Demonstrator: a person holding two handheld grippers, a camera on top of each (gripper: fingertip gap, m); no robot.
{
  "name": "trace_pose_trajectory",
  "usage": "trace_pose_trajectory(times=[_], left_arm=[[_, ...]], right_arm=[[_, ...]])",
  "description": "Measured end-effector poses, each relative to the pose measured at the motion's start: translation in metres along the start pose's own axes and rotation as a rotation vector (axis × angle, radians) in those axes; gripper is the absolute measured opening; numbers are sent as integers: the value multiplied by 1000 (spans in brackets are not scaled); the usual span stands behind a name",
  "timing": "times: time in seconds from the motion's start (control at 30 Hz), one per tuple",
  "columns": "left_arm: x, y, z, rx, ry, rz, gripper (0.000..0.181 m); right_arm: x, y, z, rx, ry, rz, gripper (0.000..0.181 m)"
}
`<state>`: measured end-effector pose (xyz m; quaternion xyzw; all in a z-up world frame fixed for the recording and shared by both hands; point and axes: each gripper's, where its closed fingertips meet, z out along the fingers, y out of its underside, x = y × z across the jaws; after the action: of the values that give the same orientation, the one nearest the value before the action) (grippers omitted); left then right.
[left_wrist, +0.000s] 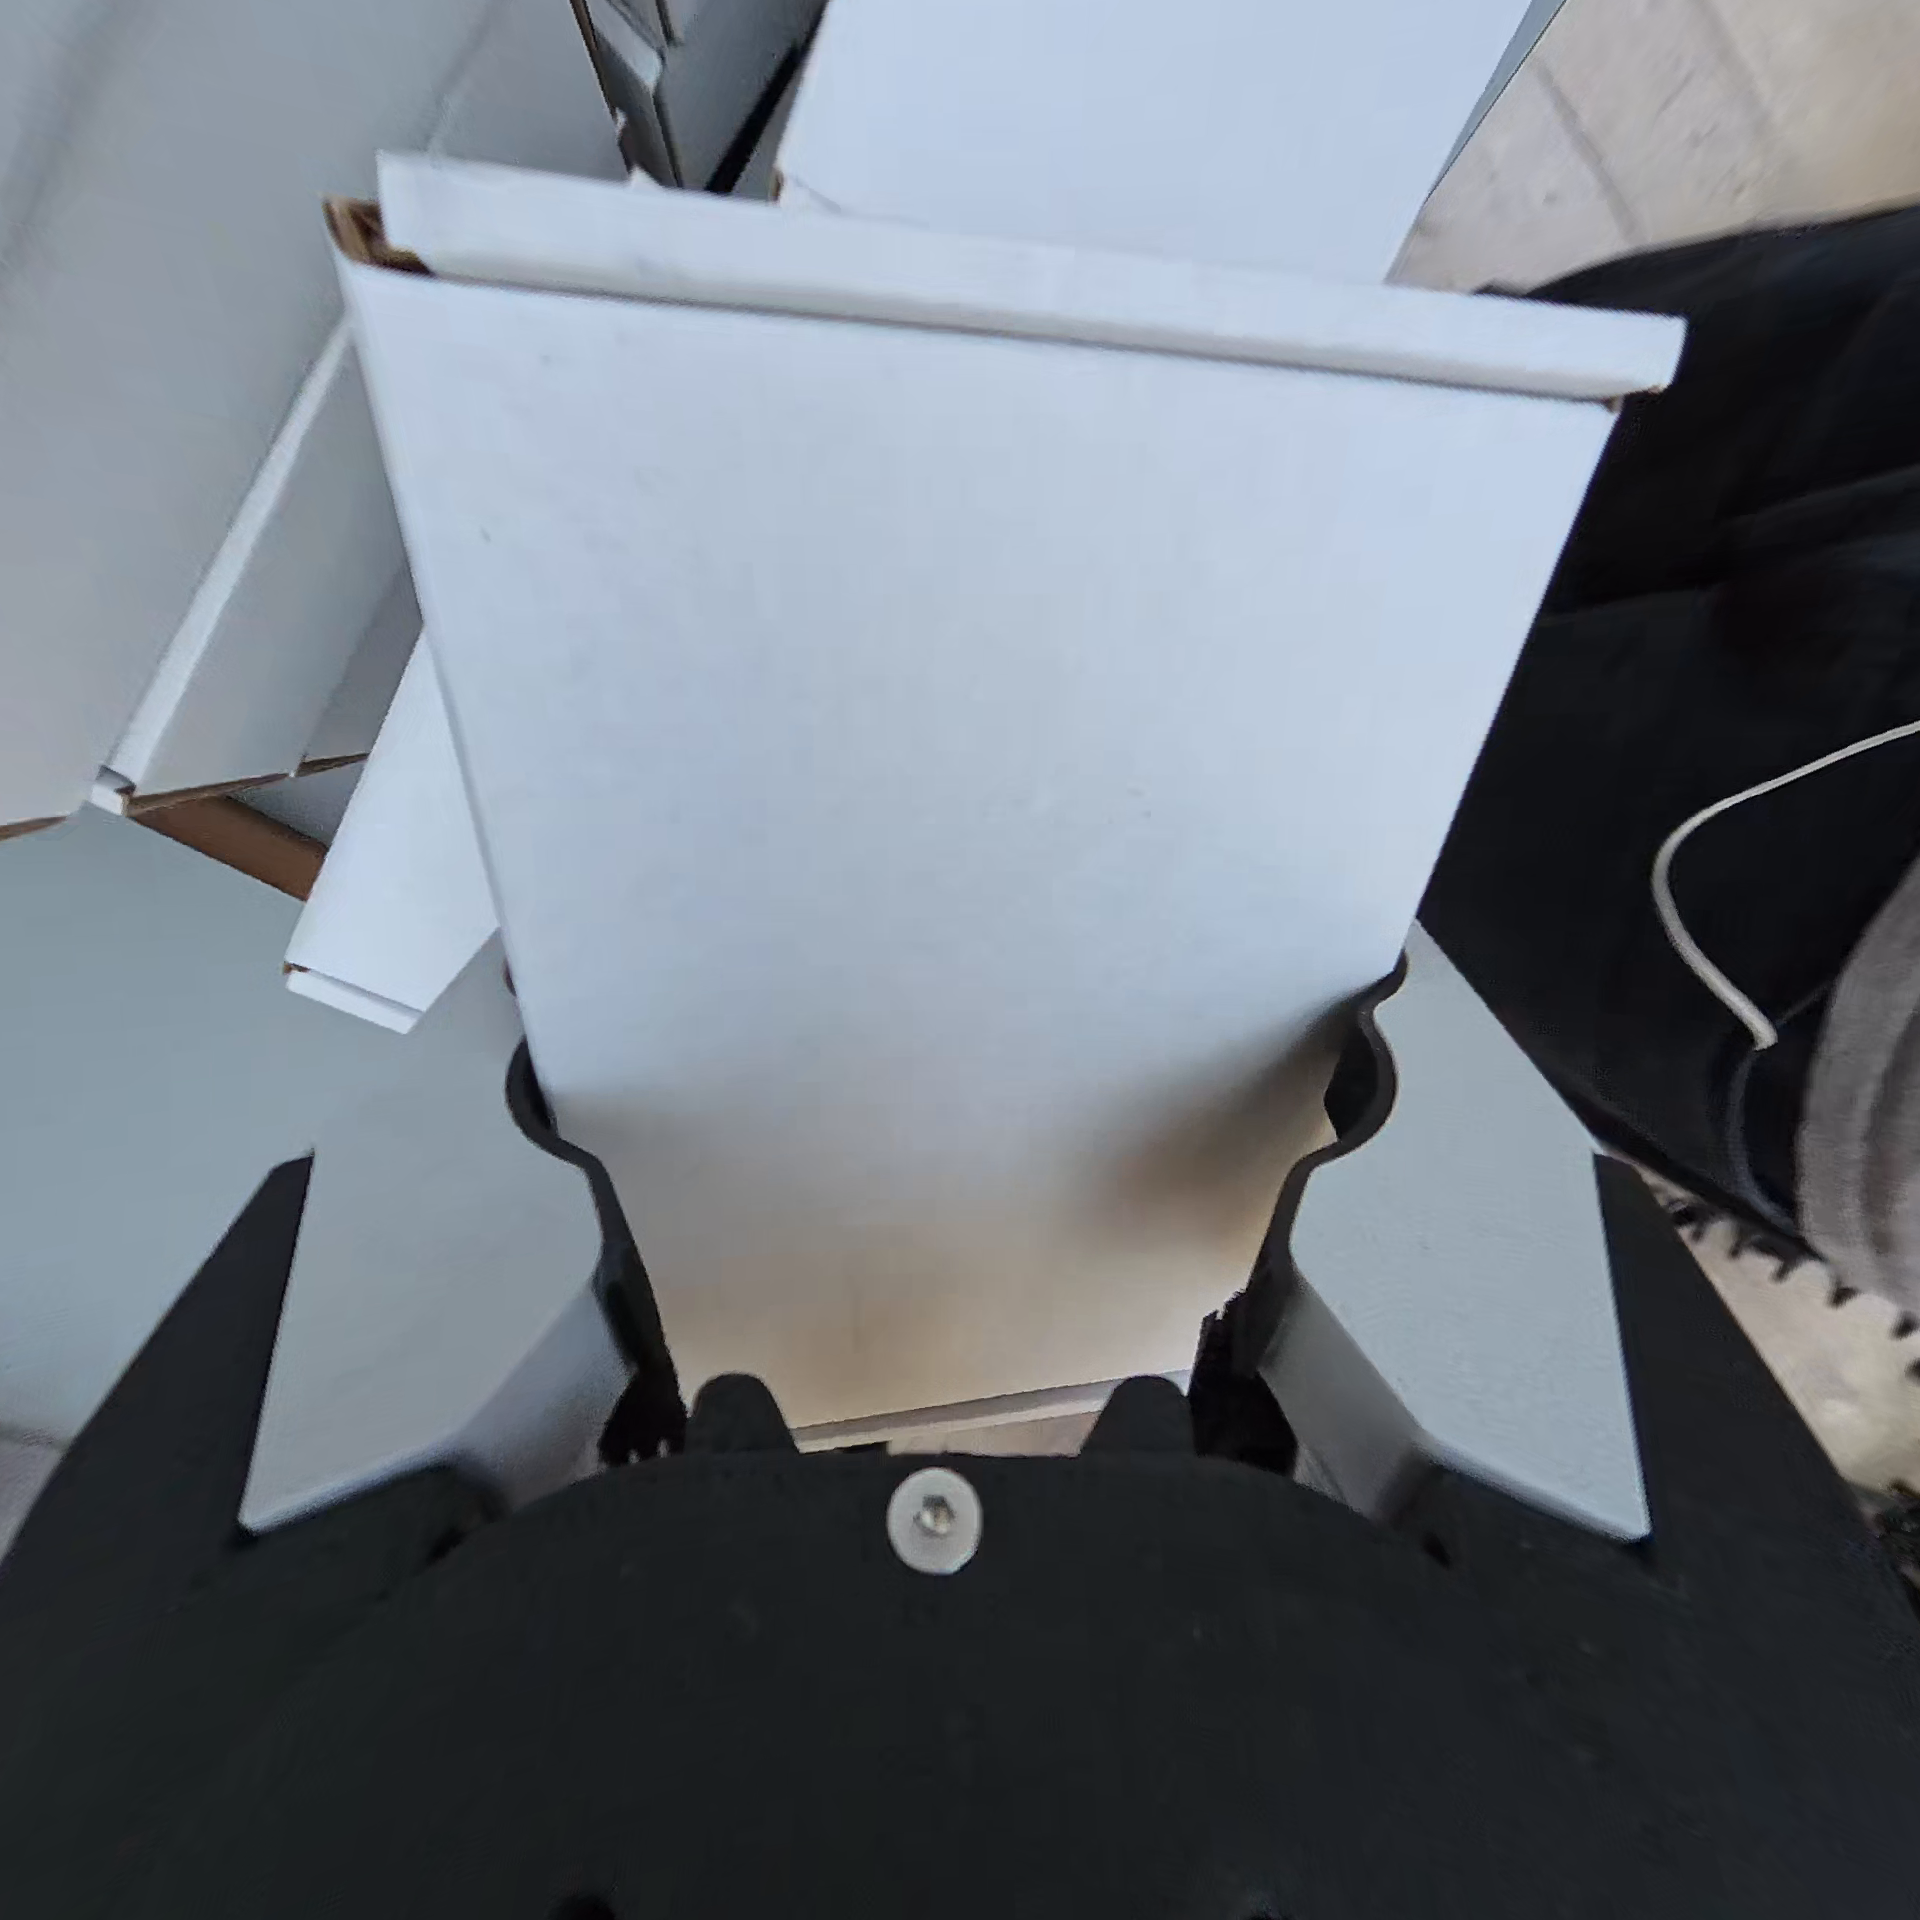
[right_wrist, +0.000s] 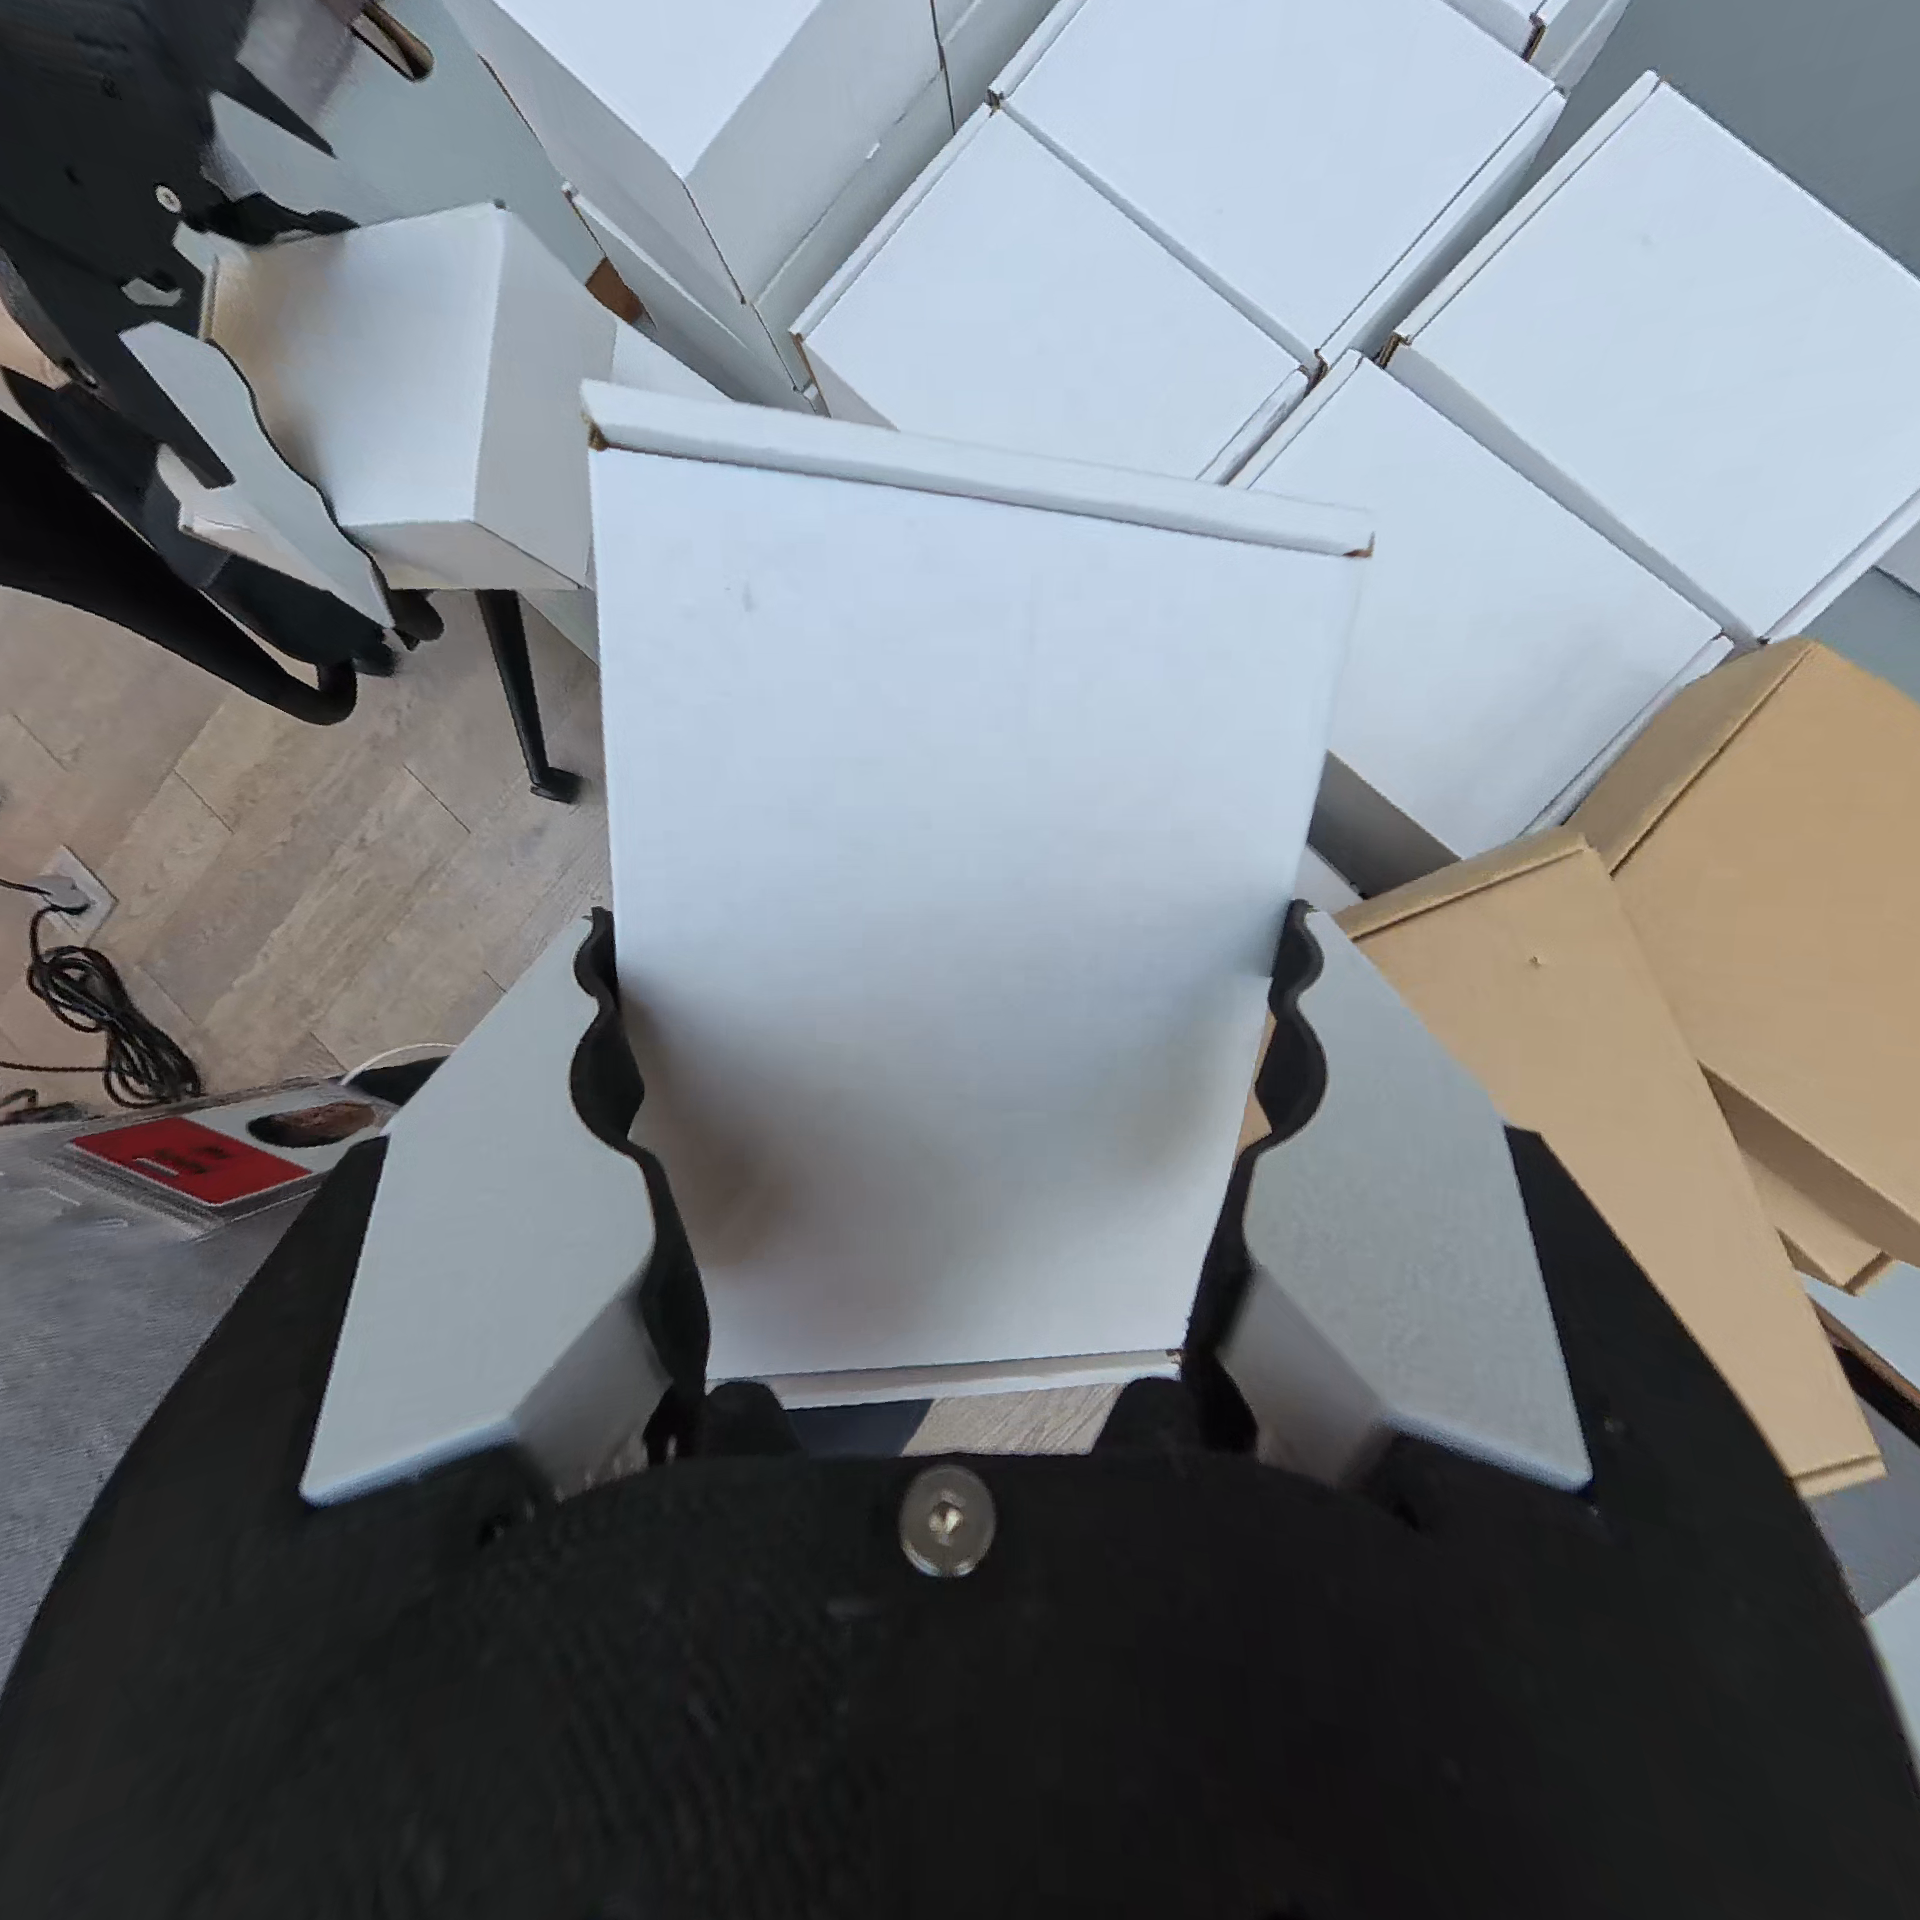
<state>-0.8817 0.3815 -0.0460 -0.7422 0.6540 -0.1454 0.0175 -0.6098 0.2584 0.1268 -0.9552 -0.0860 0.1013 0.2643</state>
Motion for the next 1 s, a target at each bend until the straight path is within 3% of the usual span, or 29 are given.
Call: trace_pose_trajectory(times=[0.2, 0.33, 0.6, 0.8, 0.9, 1.0], left_arm=[[41, -62, -71, 309, 192, -229, 146], [59, -129, -114, 440, 198, -269, 146], [118, -327, -172, 678, 265, -284, 147], [153, -476, -208, 780, 306, -323, 147], [163, -545, -230, 823, 362, -348, 147], [162, -602, -251, 841, 394, -387, 147]], right_arm=[[24, 5, -41, 93, -33, 106, 122], [61, 3, -74, 182, -31, 201, 122], [182, 27, -139, 300, -32, 310, 122], [294, 47, -209, 344, -51, 317, 122], [343, 39, -239, 357, -33, 301, 122], [368, 11, -266, 383, -95, 280, 122]])
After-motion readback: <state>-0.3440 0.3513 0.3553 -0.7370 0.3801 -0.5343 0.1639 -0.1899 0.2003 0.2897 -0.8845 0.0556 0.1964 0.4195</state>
